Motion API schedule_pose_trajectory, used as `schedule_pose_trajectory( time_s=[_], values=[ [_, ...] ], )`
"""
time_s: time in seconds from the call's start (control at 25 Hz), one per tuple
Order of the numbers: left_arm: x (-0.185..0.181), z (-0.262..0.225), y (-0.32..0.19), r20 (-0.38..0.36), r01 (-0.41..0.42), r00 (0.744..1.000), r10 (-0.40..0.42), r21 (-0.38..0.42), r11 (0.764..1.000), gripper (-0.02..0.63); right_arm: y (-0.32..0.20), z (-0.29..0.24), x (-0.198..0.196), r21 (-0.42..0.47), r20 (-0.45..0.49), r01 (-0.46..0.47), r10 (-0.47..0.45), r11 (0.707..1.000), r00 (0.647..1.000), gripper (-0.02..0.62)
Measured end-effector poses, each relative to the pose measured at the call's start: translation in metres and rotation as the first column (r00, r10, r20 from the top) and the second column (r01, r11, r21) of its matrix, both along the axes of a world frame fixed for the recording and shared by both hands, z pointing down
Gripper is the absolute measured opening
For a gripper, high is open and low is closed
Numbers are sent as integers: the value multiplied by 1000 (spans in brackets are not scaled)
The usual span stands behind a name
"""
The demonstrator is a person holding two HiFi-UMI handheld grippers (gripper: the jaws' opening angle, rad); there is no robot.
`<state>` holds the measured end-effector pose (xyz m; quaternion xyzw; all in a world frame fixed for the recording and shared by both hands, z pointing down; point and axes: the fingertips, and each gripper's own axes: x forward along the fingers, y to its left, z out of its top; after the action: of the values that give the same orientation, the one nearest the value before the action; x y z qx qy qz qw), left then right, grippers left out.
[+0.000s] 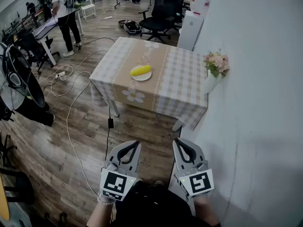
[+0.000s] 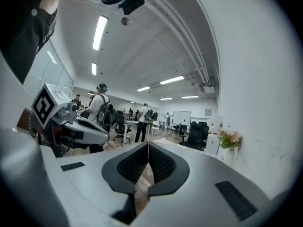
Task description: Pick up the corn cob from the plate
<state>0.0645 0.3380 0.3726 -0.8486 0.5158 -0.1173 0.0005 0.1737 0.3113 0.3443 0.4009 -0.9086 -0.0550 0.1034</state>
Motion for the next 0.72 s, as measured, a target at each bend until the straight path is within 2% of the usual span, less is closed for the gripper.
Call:
schedule_pose_trajectory(
  time_s=[0.4,0.72],
  values=[
    [-2,0,0,5,13,1000,-13,3,1000,12,1,-1,-2,9,-8,9,-9,1000,1000,41],
    [-11,1,0,-1,5,1000,-5,6,1000,12,-2,1,-6,-3,0,-23,23,1000,1000,41]
  ],
)
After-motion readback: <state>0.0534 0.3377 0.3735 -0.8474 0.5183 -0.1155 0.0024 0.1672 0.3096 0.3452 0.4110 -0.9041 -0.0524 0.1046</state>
